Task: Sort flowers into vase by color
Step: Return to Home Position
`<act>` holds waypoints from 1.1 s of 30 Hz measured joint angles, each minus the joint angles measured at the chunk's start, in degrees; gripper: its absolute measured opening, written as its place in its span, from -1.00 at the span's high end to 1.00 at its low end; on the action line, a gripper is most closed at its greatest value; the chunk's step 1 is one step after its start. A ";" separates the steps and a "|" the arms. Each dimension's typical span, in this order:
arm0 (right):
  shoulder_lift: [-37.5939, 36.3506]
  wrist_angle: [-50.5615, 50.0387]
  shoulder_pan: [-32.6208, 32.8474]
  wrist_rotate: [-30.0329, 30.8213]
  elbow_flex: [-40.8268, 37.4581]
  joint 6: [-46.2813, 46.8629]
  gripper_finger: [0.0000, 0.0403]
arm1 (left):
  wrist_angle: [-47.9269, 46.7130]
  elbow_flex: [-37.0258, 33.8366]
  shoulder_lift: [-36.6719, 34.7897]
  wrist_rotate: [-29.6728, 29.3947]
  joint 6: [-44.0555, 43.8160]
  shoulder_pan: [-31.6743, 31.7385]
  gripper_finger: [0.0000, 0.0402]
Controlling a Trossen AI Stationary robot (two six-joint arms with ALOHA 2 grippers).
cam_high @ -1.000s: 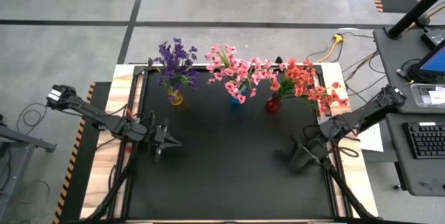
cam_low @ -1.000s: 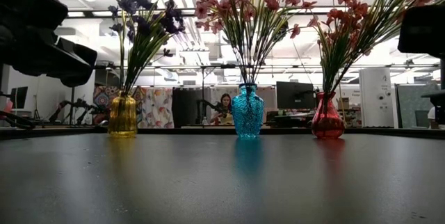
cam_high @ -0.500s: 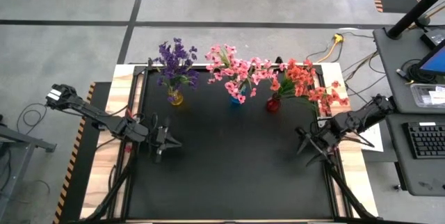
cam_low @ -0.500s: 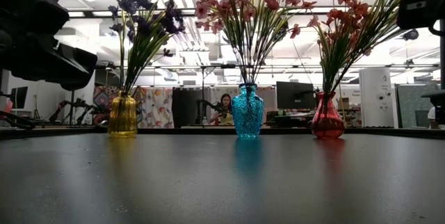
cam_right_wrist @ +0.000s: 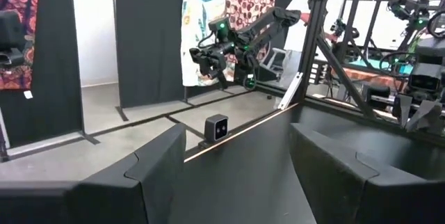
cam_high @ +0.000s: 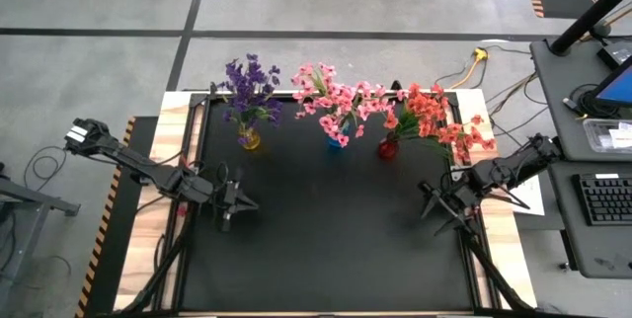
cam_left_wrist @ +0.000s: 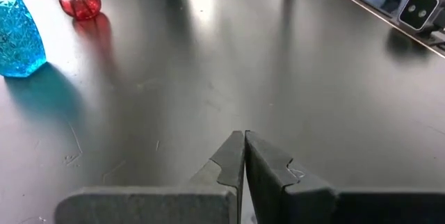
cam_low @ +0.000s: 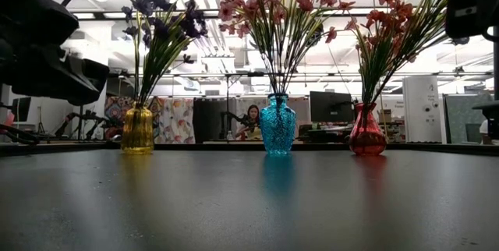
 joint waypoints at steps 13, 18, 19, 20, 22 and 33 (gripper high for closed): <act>0.75 0.09 0.00 0.02 0.07 0.00 -0.21 | 0.01 0.00 2.01 0.00 0.01 0.00 1.00; 0.75 0.11 0.00 0.02 0.09 0.00 -0.21 | 0.02 0.00 2.84 -0.02 0.02 0.00 1.00; 0.75 0.11 0.00 0.02 0.09 0.00 -0.21 | 0.02 0.00 3.01 0.00 0.00 -0.02 1.00; 0.75 0.13 0.00 0.02 0.11 0.00 -0.21 | 0.00 0.00 3.15 0.00 0.01 0.00 1.00; 0.75 0.11 0.00 0.02 0.11 0.00 -0.21 | 0.02 0.00 3.44 0.00 0.02 -0.01 1.00; 0.77 0.13 0.00 0.02 0.15 0.00 -0.21 | 0.01 0.00 4.34 0.00 0.02 -0.01 1.00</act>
